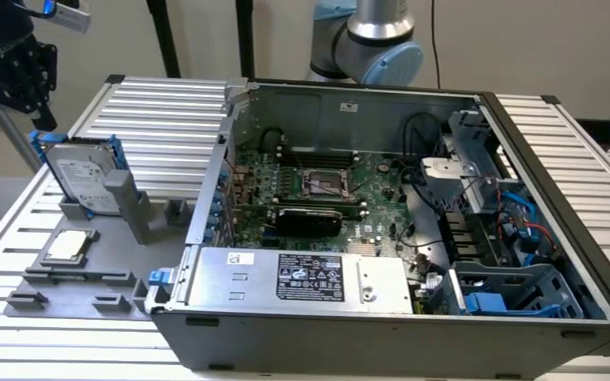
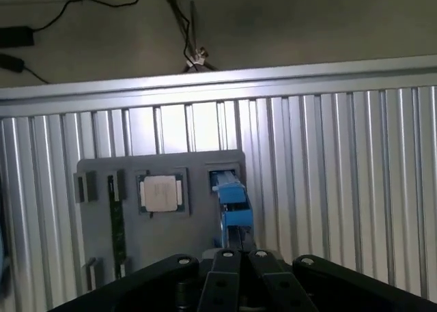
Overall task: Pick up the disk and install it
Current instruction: 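Pick up the disk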
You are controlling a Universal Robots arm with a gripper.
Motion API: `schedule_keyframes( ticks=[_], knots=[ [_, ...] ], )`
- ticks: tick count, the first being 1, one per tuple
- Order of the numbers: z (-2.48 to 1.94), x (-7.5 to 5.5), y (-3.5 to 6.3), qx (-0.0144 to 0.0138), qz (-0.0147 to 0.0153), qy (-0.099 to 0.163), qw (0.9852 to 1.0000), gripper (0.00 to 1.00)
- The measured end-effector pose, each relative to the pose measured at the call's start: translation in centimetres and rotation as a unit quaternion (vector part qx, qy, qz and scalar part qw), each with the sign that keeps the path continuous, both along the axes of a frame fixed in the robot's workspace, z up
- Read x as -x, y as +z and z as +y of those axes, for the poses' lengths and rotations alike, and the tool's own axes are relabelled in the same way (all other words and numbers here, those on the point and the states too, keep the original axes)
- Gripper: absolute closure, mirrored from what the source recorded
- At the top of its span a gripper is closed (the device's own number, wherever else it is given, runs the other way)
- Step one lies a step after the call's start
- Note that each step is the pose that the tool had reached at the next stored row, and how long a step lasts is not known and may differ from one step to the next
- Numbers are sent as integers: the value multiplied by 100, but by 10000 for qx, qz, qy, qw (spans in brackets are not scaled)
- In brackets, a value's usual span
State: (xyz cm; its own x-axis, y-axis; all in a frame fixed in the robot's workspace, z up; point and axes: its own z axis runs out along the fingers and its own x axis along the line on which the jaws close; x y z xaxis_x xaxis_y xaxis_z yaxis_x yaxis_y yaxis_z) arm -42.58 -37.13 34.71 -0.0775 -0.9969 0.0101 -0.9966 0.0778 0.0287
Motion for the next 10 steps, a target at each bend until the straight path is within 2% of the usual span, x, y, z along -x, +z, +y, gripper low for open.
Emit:
schedule_keyframes(
  ticks=[1,10],
  knots=[
    [-1,7,0,0,-1,14,10000,0],
    [-1,10,-24,-1,-5,74,10000,0]
  ],
)
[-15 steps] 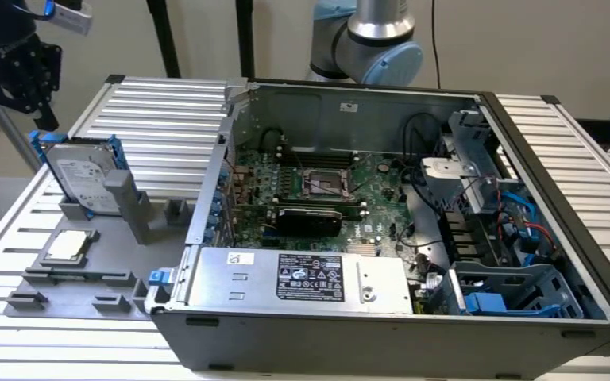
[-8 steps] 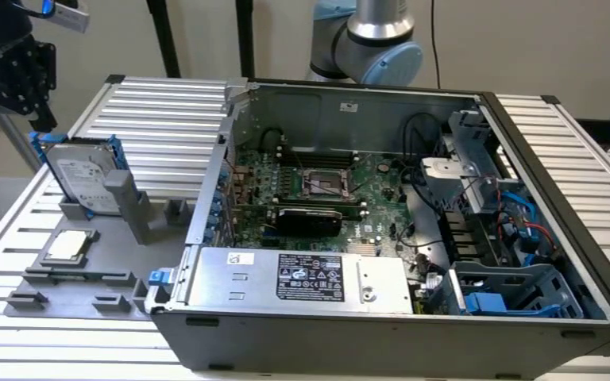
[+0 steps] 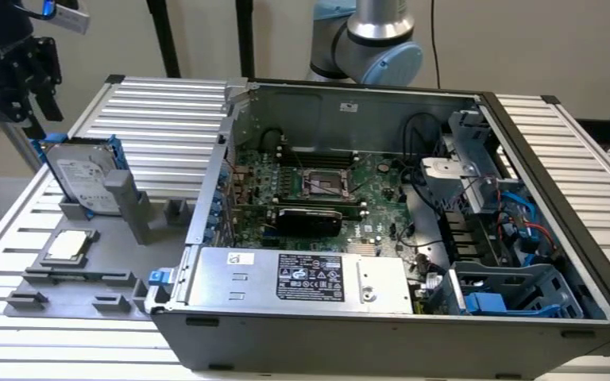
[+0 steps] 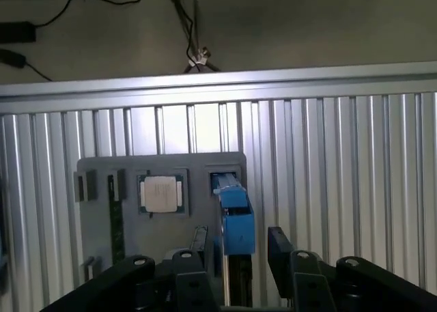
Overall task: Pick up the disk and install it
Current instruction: 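Pick up the disk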
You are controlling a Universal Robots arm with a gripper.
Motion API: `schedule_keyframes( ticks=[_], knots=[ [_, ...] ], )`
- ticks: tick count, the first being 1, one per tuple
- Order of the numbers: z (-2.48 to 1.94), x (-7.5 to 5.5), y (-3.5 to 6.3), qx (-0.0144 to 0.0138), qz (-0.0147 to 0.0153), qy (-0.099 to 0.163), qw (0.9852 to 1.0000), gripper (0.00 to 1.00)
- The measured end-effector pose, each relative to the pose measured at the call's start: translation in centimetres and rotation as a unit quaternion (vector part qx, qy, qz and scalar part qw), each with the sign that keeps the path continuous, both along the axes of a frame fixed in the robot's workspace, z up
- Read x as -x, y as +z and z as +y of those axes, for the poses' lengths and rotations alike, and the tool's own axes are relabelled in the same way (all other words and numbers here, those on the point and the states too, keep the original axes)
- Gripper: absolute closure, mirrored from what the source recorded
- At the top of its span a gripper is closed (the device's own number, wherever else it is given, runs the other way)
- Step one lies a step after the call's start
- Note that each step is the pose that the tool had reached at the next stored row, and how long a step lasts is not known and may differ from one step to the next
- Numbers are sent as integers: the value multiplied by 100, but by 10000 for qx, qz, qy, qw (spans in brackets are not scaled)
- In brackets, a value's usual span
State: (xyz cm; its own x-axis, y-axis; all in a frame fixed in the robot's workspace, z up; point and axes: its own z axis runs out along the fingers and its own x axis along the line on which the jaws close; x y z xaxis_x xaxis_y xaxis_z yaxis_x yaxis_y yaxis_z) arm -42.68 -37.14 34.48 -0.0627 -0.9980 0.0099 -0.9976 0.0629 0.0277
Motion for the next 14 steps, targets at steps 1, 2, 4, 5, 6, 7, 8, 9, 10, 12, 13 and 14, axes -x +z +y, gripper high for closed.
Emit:
schedule_keyframes(
  ticks=[1,2,4,5,6,7,8,9,10,12,13,14],
  knots=[
    [0,0,-9,1,0,6,10000,0],
    [0,0,-20,1,-2,11,10000,0],
    [0,0,-46,1,-7,21,10000,0],
    [1,0,-58,1,-8,26,10000,0],
    [1,0,-71,1,-12,32,10000,0],
    [1,-1,-83,1,-16,38,10000,0],
    [2,-1,-94,1,-20,43,10000,0],
    [3,-1,-105,1,-23,49,10000,0],
    [4,-2,-118,1,-27,55,10000,0],
    [6,-2,-148,1,-35,65,10000,0],
    [7,-2,-166,1,-39,71,10000,0],
    [7,-2,-184,1,-43,76,10000,0]
  ],
)
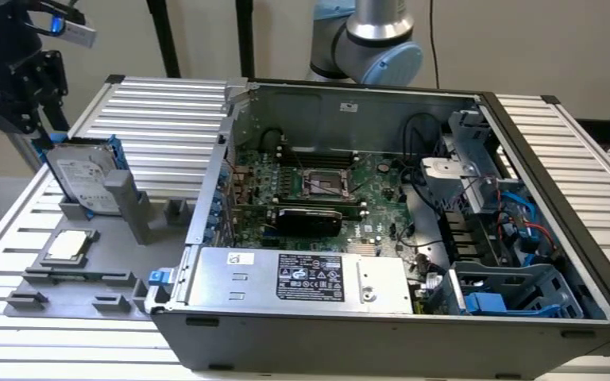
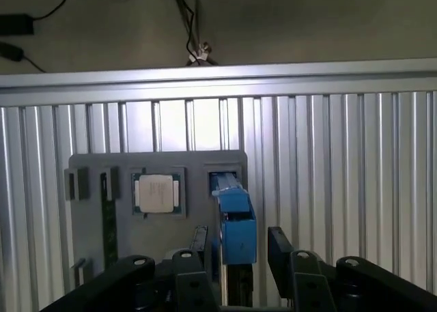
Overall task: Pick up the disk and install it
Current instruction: 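Pick up the disk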
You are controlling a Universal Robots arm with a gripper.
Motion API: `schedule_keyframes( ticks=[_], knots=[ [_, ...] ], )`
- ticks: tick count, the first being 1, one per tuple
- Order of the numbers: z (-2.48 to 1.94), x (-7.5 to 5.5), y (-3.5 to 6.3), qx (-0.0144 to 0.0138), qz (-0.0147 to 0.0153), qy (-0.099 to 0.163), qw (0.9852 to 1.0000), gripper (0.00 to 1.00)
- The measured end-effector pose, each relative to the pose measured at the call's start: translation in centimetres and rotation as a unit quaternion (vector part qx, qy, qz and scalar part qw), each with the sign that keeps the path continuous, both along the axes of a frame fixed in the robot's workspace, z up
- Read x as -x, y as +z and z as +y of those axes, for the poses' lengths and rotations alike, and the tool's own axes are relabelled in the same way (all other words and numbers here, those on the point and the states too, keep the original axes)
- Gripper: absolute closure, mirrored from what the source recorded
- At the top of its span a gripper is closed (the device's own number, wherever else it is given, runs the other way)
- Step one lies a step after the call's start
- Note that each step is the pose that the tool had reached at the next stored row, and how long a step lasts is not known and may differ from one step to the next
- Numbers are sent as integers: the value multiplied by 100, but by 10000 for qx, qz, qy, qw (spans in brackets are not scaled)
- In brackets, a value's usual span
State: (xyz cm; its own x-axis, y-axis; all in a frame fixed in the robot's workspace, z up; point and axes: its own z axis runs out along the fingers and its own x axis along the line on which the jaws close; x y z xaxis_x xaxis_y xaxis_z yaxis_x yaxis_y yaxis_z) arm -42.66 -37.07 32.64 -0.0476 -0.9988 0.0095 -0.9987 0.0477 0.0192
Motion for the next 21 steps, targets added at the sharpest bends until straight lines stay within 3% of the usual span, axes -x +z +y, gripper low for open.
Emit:
schedule_keyframes(
  ticks=[21],
  knots=[
    [0,0,-382,0,-8,180,9998,0]
  ],
)
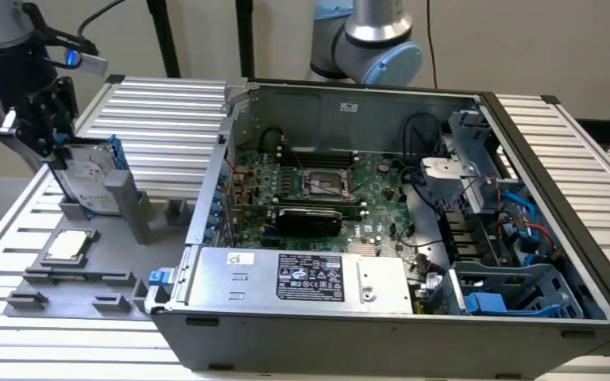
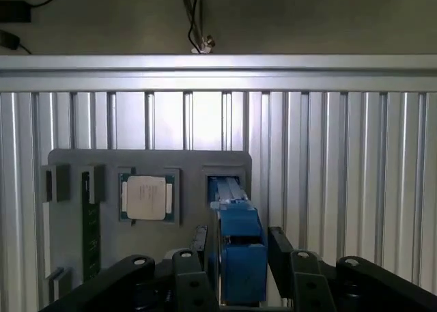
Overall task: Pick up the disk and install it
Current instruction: 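Pick up the disk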
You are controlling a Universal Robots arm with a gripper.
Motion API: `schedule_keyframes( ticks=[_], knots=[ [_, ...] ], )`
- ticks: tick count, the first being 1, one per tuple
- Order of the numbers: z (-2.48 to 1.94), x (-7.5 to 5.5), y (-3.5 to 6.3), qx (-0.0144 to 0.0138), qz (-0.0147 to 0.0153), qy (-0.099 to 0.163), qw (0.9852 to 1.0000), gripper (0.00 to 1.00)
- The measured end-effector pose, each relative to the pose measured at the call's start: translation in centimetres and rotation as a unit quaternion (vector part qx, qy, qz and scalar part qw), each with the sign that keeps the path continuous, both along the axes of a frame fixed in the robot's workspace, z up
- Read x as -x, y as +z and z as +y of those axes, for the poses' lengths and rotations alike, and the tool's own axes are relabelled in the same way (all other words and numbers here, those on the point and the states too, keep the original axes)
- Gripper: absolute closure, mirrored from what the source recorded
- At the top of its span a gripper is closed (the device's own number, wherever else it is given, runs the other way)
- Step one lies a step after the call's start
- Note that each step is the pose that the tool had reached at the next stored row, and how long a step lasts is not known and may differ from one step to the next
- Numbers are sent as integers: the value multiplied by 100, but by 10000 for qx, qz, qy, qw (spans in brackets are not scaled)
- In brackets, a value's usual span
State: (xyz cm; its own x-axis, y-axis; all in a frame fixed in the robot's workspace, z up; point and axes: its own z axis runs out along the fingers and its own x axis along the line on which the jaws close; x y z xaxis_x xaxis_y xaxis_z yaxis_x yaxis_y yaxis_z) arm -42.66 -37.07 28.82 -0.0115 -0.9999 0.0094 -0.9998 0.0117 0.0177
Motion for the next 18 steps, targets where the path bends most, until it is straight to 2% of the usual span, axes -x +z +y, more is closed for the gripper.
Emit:
schedule_keyframes(
  ticks=[3,4,13,18],
  knots=[
    [0,0,-20,0,1,0,10000,0],
    [0,0,-20,0,1,0,10000,100],
    [-3,3,-22,-1,0,0,10000,100],
    [-37,9,-22,-1,0,-4,10000,100]
  ],
)
